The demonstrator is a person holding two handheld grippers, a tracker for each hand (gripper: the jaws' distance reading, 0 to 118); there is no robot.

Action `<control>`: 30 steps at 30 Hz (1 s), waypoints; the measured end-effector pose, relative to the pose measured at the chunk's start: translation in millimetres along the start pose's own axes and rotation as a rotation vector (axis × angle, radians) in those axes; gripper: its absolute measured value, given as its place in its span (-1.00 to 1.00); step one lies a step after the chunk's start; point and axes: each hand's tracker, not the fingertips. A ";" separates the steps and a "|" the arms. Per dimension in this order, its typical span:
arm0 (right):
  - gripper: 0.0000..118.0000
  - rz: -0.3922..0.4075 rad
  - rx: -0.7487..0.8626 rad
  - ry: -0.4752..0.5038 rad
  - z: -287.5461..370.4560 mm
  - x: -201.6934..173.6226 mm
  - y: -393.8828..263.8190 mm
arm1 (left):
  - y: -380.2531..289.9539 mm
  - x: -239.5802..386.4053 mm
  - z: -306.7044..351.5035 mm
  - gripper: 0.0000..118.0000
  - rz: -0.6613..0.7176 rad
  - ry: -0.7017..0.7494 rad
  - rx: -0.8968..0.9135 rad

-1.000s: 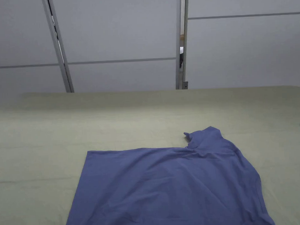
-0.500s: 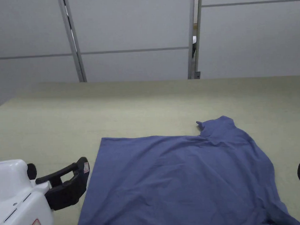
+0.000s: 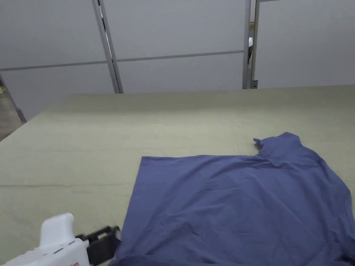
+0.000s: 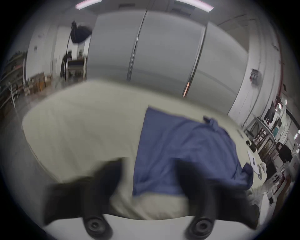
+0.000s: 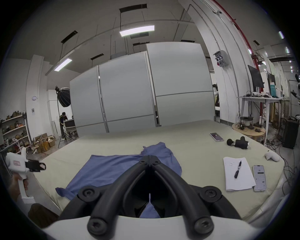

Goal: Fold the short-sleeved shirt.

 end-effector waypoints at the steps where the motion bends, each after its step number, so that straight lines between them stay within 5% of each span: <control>1: -0.97 -0.003 -0.014 -0.003 -0.9 0.7 -3.3 | -4.3 -3.8 -15.2 0.97 0.017 -0.019 -0.083; 6: -0.97 0.015 -0.072 0.004 -0.9 0.3 -12.5 | -19.6 -1.1 -62.3 0.97 -0.024 0.030 -0.171; 7: -0.97 0.024 -0.081 -0.003 -0.6 -0.3 -12.7 | -19.2 -0.8 -73.1 0.81 -0.038 0.063 -0.216; 8: -0.97 0.028 -0.090 -0.007 -0.5 -0.6 -11.9 | -18.6 -0.4 -80.0 0.38 -0.047 0.090 -0.238; 9: -0.97 0.029 -0.096 -0.008 -0.3 0.6 -13.5 | -27.3 2.8 -74.3 -0.59 -0.047 0.102 -0.231; 10: -0.97 0.028 -0.106 -0.015 -0.5 1.9 -14.7 | -26.6 0.7 -76.4 -0.87 -0.027 0.084 -0.236; 12: -0.84 0.045 -0.143 -0.046 -3.7 8.4 -16.8 | -24.0 -1.6 -71.1 -0.88 0.005 0.038 -0.208; 13: -0.42 0.051 -0.187 -0.068 -7.7 11.6 -18.6 | -28.6 3.2 -58.6 -0.88 -0.009 0.046 -0.197; 15: 1.00 0.037 -0.306 -0.069 -21.4 19.8 -24.7 | -25.4 4.6 -55.2 -0.88 -0.038 0.048 -0.181; 19: 1.00 0.020 -0.555 -0.083 -56.1 35.5 -73.3 | -26.5 -2.8 -51.9 -0.88 -0.031 0.025 -0.171; 21: 0.91 0.036 -0.681 -0.100 -70.5 73.3 -89.0 | -25.4 8.6 -40.6 -0.88 -0.024 0.022 -0.173; 22: 0.68 0.038 -0.728 -0.105 -77.0 81.5 -103.0 | -25.8 8.1 -40.6 -0.88 -0.021 0.020 -0.175; 23: 0.12 0.032 -0.776 -0.112 -81.1 88.5 -114.2 | -25.1 6.8 -40.5 -0.88 -0.043 0.040 -0.159; 24: -0.92 0.005 -0.788 -0.101 -72.9 74.2 -100.7 | -25.9 6.2 -40.1 -0.88 -0.044 0.041 -0.163; 26: -0.94 -0.051 -0.755 -0.087 -66.1 75.6 -102.4 | -29.2 1.2 -39.2 -0.88 -0.049 0.042 -0.166; 30: -0.94 0.082 -0.634 -0.046 -60.4 84.8 -85.8 | -18.7 6.2 -28.9 -0.88 0.019 -0.001 -0.122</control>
